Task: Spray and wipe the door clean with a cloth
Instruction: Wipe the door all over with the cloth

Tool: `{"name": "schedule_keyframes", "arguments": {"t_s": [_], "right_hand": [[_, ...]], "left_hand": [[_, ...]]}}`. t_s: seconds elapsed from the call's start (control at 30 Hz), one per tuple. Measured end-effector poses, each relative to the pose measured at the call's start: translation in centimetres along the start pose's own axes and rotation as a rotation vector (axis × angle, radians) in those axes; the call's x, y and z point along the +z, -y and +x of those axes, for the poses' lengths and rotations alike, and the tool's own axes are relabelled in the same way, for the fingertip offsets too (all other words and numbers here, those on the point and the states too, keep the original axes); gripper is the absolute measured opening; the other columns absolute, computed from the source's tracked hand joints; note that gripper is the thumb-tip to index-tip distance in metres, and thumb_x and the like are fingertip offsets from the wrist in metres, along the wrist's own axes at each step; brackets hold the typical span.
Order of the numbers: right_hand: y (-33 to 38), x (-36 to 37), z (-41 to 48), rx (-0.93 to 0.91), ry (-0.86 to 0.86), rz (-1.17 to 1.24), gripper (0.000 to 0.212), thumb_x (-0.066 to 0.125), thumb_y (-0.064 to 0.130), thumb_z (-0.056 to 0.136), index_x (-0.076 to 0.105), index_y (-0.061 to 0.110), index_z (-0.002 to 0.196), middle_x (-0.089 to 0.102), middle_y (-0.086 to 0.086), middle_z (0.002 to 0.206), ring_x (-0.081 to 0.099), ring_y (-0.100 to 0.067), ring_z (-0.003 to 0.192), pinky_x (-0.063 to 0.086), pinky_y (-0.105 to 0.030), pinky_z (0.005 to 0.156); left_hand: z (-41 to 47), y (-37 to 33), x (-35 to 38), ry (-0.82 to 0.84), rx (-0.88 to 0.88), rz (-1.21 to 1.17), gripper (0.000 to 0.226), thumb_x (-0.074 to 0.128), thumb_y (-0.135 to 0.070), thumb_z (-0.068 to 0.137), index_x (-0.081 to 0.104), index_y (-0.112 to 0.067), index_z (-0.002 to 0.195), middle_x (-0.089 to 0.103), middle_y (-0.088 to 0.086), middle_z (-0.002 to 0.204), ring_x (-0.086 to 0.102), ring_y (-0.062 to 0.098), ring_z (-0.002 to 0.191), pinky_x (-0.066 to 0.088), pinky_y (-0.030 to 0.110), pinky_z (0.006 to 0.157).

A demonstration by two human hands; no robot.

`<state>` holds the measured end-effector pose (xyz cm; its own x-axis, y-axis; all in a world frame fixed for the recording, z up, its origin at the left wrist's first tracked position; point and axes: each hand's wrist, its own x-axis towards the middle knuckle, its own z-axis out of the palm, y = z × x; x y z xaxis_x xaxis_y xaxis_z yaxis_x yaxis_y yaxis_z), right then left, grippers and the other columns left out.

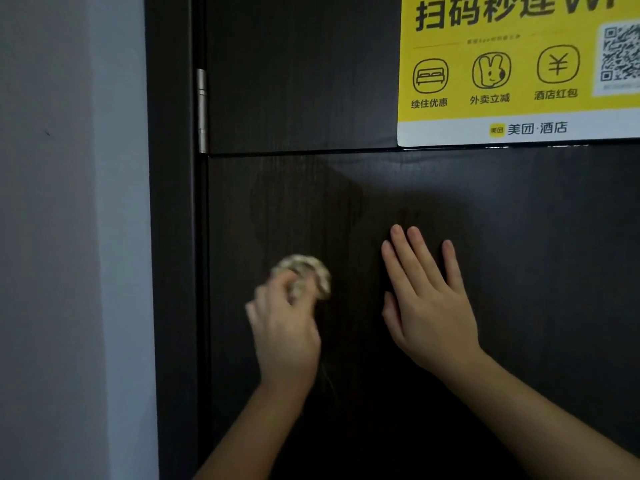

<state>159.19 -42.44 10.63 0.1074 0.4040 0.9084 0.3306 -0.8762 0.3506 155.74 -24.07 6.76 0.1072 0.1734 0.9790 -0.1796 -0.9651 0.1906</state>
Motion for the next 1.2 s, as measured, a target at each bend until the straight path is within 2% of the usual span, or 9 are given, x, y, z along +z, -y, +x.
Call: {"name": "schedule_keyframes", "arguments": {"t_s": [0.07, 0.13, 0.27, 0.43, 0.57, 0.73, 0.87, 1.07, 1.2], "right_hand": [[0.0, 0.1, 0.0, -0.002, -0.005, -0.01, 0.06, 0.042, 0.029, 0.092, 0.035, 0.005, 0.147, 0.024, -0.013, 0.157, 0.019, -0.027, 0.146, 0.014, -0.055, 0.117], [0.0, 0.1, -0.3, 0.01, -0.007, 0.0, 0.059, 0.041, 0.03, 0.093, 0.034, 0.006, 0.147, 0.023, -0.012, 0.157, 0.019, -0.027, 0.147, 0.014, -0.055, 0.118], [0.4, 0.3, -1.0, 0.029, -0.003, 0.017, 0.058, 0.039, 0.031, 0.094, 0.033, 0.007, 0.148, 0.023, -0.011, 0.157, 0.017, -0.026, 0.147, 0.012, -0.055, 0.118], [0.6, 0.3, -1.9, 0.017, 0.009, -0.002, 0.059, 0.04, 0.032, 0.094, 0.034, 0.008, 0.147, 0.024, -0.011, 0.157, 0.018, -0.027, 0.147, 0.012, -0.056, 0.117], [0.9, 0.4, -2.4, 0.028, 0.026, 0.003, 0.058, 0.038, 0.033, 0.095, 0.032, 0.01, 0.148, 0.023, -0.01, 0.157, 0.016, -0.026, 0.147, 0.011, -0.056, 0.118], [1.0, 0.4, -2.4, 0.029, 0.016, -0.017, 0.06, 0.042, 0.031, 0.093, 0.033, 0.009, 0.148, 0.023, -0.01, 0.157, 0.016, -0.026, 0.147, 0.011, -0.056, 0.117], [1.2, 0.6, -2.4, 0.038, 0.017, -0.019, 0.06, 0.042, 0.03, 0.093, 0.033, 0.009, 0.148, 0.023, -0.011, 0.157, 0.016, -0.027, 0.147, 0.01, -0.056, 0.117], [1.3, 0.5, -2.5, 0.038, 0.019, -0.028, 0.06, 0.042, 0.03, 0.092, 0.033, 0.008, 0.148, 0.023, -0.011, 0.157, 0.017, -0.027, 0.147, 0.01, -0.056, 0.117], [1.3, 0.5, -2.6, 0.044, 0.034, -0.024, 0.06, 0.039, 0.031, 0.093, 0.032, 0.009, 0.148, 0.023, -0.011, 0.157, 0.016, -0.027, 0.147, 0.01, -0.056, 0.117]], "left_hand": [[-2.6, 0.0, 0.3, 0.064, 0.294, 0.012, 0.033, 0.047, -0.01, 0.086, 0.063, -0.019, 0.113, 0.048, 0.005, 0.112, 0.049, 0.025, 0.088, 0.034, 0.036, 0.072], [-1.7, 1.9, -0.2, 0.071, 0.351, 0.054, 0.034, 0.05, -0.009, 0.083, 0.064, -0.021, 0.113, 0.051, 0.005, 0.112, 0.049, 0.024, 0.089, 0.034, 0.036, 0.074], [-1.0, 1.1, -0.3, -0.057, -0.177, -0.01, 0.035, 0.06, 0.005, 0.081, 0.066, -0.013, 0.111, 0.056, 0.013, 0.108, 0.051, 0.029, 0.09, 0.035, 0.037, 0.076], [-4.1, 1.6, 0.3, 0.093, 0.28, 0.055, 0.033, 0.052, -0.01, 0.081, 0.069, -0.021, 0.106, 0.056, 0.005, 0.109, 0.048, 0.022, 0.087, 0.033, 0.036, 0.074], [-1.2, 3.4, -0.7, -0.083, -0.264, -0.003, 0.034, 0.056, 0.005, 0.082, 0.067, -0.01, 0.111, 0.056, 0.015, 0.112, 0.051, 0.029, 0.097, 0.041, 0.045, 0.082], [-3.1, 4.1, -0.5, 0.084, 0.282, 0.074, 0.034, 0.051, -0.007, 0.083, 0.066, -0.018, 0.11, 0.06, 0.009, 0.106, 0.05, 0.025, 0.086, 0.033, 0.036, 0.075], [-2.2, 5.8, -0.8, -0.043, -0.347, -0.013, 0.03, 0.057, -0.003, 0.085, 0.065, -0.014, 0.112, 0.056, 0.012, 0.111, 0.054, 0.028, 0.098, 0.042, 0.045, 0.088], [-5.9, 4.0, 0.0, 0.142, 0.431, 0.017, 0.032, 0.051, -0.016, 0.085, 0.057, -0.025, 0.114, 0.055, 0.002, 0.111, 0.052, 0.021, 0.087, 0.032, 0.035, 0.074], [3.3, 8.2, -1.6, -0.059, -0.118, 0.077, 0.039, 0.057, 0.003, 0.082, 0.062, -0.012, 0.119, 0.055, 0.017, 0.117, 0.051, 0.033, 0.101, 0.038, 0.046, 0.086]]}}
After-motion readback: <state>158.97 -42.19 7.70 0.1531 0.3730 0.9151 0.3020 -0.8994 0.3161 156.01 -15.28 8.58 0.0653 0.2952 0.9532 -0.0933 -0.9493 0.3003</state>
